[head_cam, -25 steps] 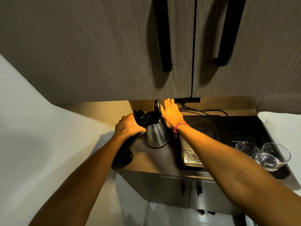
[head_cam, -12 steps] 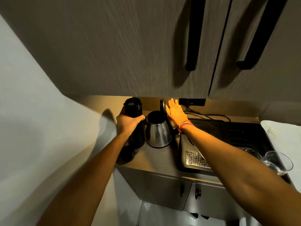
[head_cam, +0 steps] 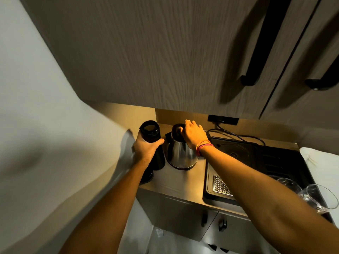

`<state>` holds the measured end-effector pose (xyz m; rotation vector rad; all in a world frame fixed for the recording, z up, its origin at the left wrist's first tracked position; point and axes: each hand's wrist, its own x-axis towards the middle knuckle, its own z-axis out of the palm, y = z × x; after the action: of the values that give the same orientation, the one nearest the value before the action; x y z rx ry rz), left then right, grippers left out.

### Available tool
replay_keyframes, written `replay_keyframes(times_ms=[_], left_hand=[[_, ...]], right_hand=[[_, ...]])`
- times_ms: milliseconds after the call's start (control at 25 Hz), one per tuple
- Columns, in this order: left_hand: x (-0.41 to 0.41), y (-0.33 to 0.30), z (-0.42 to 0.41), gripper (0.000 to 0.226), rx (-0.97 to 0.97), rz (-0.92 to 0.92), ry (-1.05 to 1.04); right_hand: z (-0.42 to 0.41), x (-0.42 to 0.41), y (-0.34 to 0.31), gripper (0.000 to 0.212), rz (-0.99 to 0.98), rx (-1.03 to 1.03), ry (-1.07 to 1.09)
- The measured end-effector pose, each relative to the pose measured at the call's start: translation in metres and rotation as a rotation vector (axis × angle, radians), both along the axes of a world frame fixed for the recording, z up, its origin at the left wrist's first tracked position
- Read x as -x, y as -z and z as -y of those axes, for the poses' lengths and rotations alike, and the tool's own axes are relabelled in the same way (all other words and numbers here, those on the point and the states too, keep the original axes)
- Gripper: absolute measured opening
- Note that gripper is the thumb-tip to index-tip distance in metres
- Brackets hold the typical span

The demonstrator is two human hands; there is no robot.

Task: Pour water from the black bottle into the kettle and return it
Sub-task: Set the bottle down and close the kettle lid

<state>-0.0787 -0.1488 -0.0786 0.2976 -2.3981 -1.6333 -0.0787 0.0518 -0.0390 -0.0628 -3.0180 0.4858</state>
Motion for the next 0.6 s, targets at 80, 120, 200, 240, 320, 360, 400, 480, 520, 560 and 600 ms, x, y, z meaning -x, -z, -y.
replay_keyframes(times_ms=[80, 120, 200, 240, 320, 360, 400, 480, 520, 560, 600], left_hand=[[0.002, 0.002, 0.003, 0.086, 0.016, 0.004, 0.007], [0.002, 0.002, 0.003, 0.087, 0.020, 0.005, 0.013], [0.000, 0.004, 0.004, 0.090, 0.021, 0.005, 0.025], [-0.001, 0.004, 0.004, 0.092, 0.024, 0.011, 0.030], [-0.003, 0.004, 0.005, 0.095, 0.034, 0.021, 0.054], [-0.003, 0.005, 0.009, 0.096, 0.043, 0.032, 0.088], [-0.004, 0.007, 0.014, 0.097, 0.068, 0.058, 0.143], [-0.009, 0.013, 0.029, 0.098, 0.206, 0.170, 0.281], [-0.014, 0.019, 0.037, 0.096, 0.355, 0.243, 0.337], [-0.021, 0.027, 0.043, 0.090, 0.556, 0.313, 0.383], [-0.029, 0.035, 0.048, 0.083, 0.763, 0.369, 0.428]], right_hand=[[-0.001, 0.004, 0.007, 0.052, 0.020, -0.073, -0.033], [-0.001, 0.005, 0.010, 0.057, 0.039, -0.106, -0.043], [-0.001, 0.006, 0.014, 0.061, 0.057, -0.133, -0.057], [0.000, 0.005, 0.015, 0.062, 0.058, -0.131, -0.061], [0.002, 0.003, 0.016, 0.064, 0.039, -0.109, -0.065], [0.002, 0.001, 0.016, 0.066, 0.028, -0.094, -0.073], [0.002, -0.001, 0.017, 0.068, 0.020, -0.090, -0.089], [0.001, -0.005, 0.018, 0.072, 0.005, -0.101, -0.135], [0.001, -0.007, 0.019, 0.073, -0.008, -0.111, -0.155], [0.000, -0.009, 0.019, 0.074, -0.025, -0.123, -0.170], [0.000, -0.011, 0.020, 0.075, -0.045, -0.137, -0.184]])
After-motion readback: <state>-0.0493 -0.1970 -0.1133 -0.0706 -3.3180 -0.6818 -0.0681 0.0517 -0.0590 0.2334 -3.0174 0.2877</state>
